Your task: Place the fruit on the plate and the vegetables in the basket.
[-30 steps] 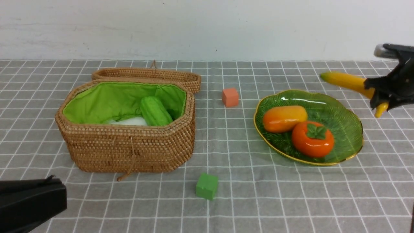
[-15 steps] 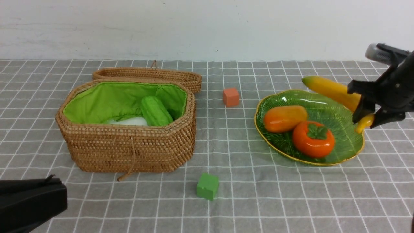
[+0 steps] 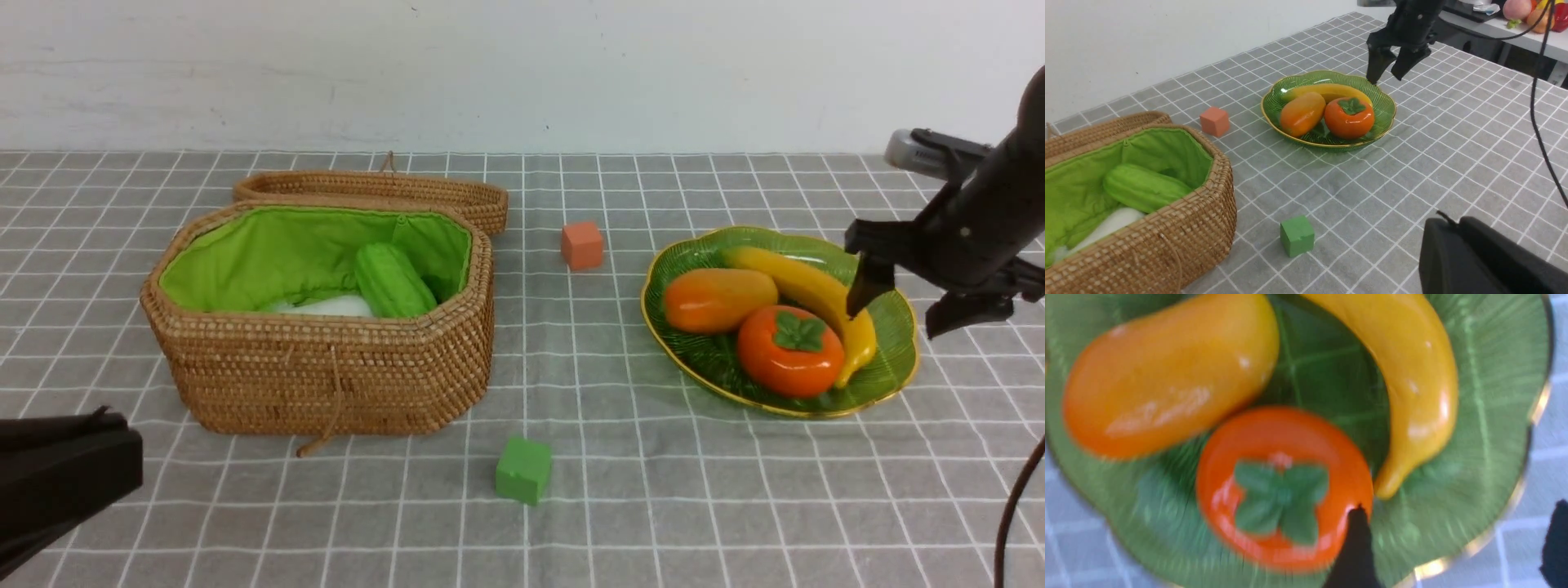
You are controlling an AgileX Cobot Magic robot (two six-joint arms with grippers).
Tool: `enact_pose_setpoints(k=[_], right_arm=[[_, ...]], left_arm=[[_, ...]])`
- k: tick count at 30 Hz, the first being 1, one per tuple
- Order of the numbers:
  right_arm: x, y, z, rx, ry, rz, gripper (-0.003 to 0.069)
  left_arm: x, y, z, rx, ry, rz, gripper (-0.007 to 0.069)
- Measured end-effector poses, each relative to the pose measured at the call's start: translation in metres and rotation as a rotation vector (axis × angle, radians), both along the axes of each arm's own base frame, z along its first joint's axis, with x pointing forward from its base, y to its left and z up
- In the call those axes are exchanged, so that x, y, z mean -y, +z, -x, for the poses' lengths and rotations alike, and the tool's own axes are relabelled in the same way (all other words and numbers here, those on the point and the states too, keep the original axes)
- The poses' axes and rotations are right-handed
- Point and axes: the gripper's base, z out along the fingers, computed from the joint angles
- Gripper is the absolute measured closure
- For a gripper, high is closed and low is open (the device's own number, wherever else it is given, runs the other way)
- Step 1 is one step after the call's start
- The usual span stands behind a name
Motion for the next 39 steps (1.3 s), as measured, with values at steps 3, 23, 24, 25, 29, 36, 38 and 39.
enact_pose_setpoints(k=[3,23,24,25,29,36,38,39], right_arm=[[-0.001,0.024,0.023,0.004,0.024,0.006,0.0242],[-0.011,0.058,0.356,0.534,0.031,0.034,0.0648],[-0.011,0.056,0.357,0.555,0.027,0.034,0.0648],[-0.010,0.050,0.360,0.604,0.018,0.034,0.0645],[-0.008,0.036,0.355,0.772,-0.024,0.034,0.0642],[-0.002,0.007,0.339,0.954,-0.082,0.078,0.0627],[-0.001,-0.011,0.336,0.919,-0.081,0.090,0.0625],[-0.001,-0.017,0.336,0.904,-0.080,0.092,0.0625]], left_arm=[[-0.002,-0.001,0.004,0.019,0.005,0.011,0.0596],[-0.025,-0.122,0.017,0.146,0.174,0.245,0.0585],[-0.024,-0.123,0.017,0.143,0.174,0.244,0.0585],[-0.024,-0.129,0.016,0.130,0.175,0.235,0.0583],[-0.023,-0.141,0.013,0.099,0.178,0.216,0.0577],[-0.022,-0.153,0.011,0.068,0.181,0.196,0.0568],[-0.022,-0.156,0.011,0.063,0.182,0.193,0.0568],[-0.022,-0.156,0.011,0.062,0.182,0.192,0.0566]])
